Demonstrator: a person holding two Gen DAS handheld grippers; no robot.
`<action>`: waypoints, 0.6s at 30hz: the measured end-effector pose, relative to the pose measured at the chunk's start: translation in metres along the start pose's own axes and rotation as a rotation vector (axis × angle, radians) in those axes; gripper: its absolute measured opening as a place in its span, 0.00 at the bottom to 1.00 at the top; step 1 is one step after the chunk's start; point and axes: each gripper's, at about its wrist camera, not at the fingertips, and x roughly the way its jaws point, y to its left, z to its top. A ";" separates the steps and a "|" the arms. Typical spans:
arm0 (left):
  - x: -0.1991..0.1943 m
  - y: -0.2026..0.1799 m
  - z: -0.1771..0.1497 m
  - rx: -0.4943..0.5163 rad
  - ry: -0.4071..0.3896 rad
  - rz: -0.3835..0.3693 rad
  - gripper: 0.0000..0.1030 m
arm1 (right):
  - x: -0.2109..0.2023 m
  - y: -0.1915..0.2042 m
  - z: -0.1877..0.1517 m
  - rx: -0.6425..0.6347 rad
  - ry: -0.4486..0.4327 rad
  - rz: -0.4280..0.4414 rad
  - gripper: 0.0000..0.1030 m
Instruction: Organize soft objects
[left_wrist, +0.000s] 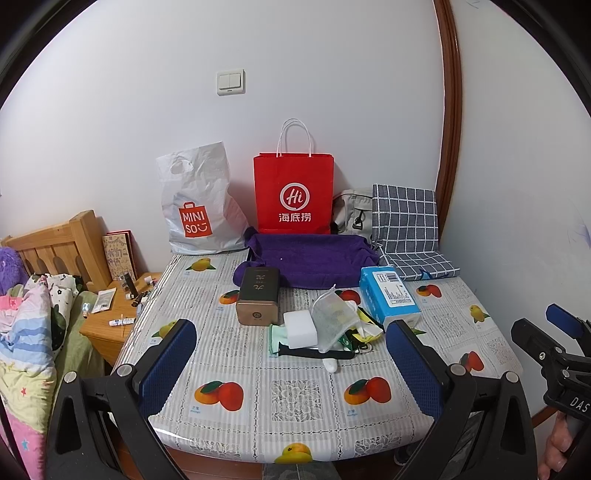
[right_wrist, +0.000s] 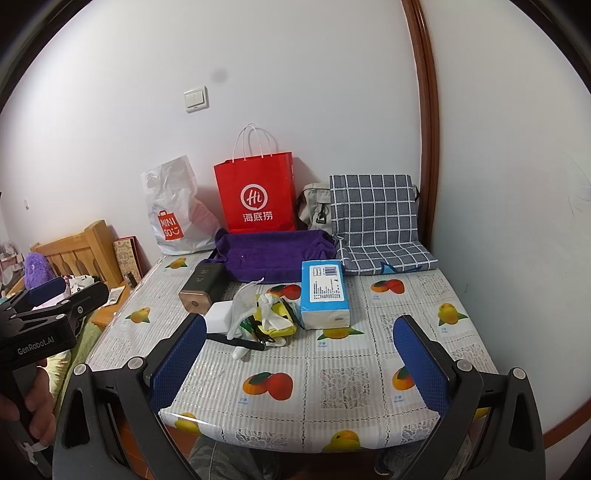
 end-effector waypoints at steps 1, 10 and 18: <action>0.000 0.001 0.000 -0.001 0.000 0.001 1.00 | 0.000 0.000 0.000 0.001 0.001 0.000 0.97; 0.003 0.003 -0.001 -0.008 0.006 -0.001 1.00 | 0.005 -0.002 0.000 0.005 0.004 0.000 0.97; 0.048 0.014 -0.004 -0.020 0.068 0.005 1.00 | 0.038 -0.017 -0.004 0.045 0.051 0.007 0.97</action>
